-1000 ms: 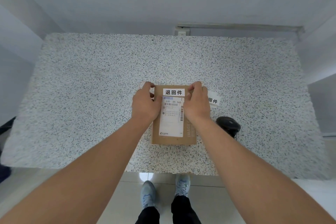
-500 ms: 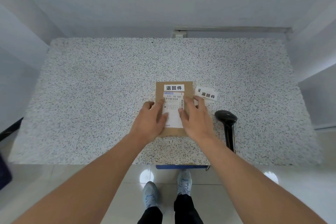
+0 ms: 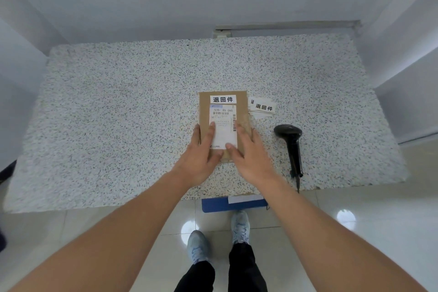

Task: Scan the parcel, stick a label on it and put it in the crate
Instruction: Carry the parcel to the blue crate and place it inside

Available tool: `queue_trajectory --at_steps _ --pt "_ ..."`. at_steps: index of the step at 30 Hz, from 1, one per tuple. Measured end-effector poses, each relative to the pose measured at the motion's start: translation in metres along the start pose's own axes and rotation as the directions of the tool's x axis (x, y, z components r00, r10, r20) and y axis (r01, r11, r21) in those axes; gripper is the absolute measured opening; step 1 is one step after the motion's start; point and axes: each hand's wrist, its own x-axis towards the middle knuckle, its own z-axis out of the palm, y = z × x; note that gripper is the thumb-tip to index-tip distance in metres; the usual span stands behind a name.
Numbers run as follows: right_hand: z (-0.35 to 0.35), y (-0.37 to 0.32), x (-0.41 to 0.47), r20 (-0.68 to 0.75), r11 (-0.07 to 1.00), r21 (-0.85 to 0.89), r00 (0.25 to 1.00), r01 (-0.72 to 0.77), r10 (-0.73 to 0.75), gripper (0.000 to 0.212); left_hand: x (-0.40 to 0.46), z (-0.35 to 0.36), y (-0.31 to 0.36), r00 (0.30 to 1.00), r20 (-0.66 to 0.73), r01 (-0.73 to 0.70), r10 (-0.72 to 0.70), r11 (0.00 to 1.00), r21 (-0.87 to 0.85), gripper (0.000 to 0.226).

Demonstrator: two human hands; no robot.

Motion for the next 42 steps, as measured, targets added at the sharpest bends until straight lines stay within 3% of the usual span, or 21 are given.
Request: queue_trajectory --at_steps 7,13,26,33,42 --pt "-0.008 -0.028 -0.012 -0.079 0.992 0.124 0.996 0.041 -0.031 0.068 -0.009 -0.024 0.014 0.997 -0.046 -0.065 0.065 0.998 0.001 0.082" --pt "-0.027 -0.077 -0.025 -0.188 0.991 -0.013 0.973 0.132 -0.132 0.069 -0.028 -0.069 0.044 0.982 -0.117 -0.145 0.147 0.989 0.028 0.081" --pt "-0.105 -0.204 -0.085 -0.312 0.934 -0.082 0.881 0.348 -0.356 0.076 -0.098 -0.189 0.117 0.893 -0.295 -0.324 0.340 0.940 0.102 0.082" --pt "-0.143 -0.250 -0.126 -0.307 0.894 -0.116 0.840 0.433 -0.447 0.077 -0.140 -0.223 0.158 0.822 -0.418 -0.312 0.388 0.919 0.240 0.084" --pt "-0.182 -0.266 -0.204 -0.252 0.785 -0.189 0.744 0.590 -0.619 0.075 -0.227 -0.212 0.210 0.718 -0.539 -0.255 0.441 0.887 0.386 0.088"
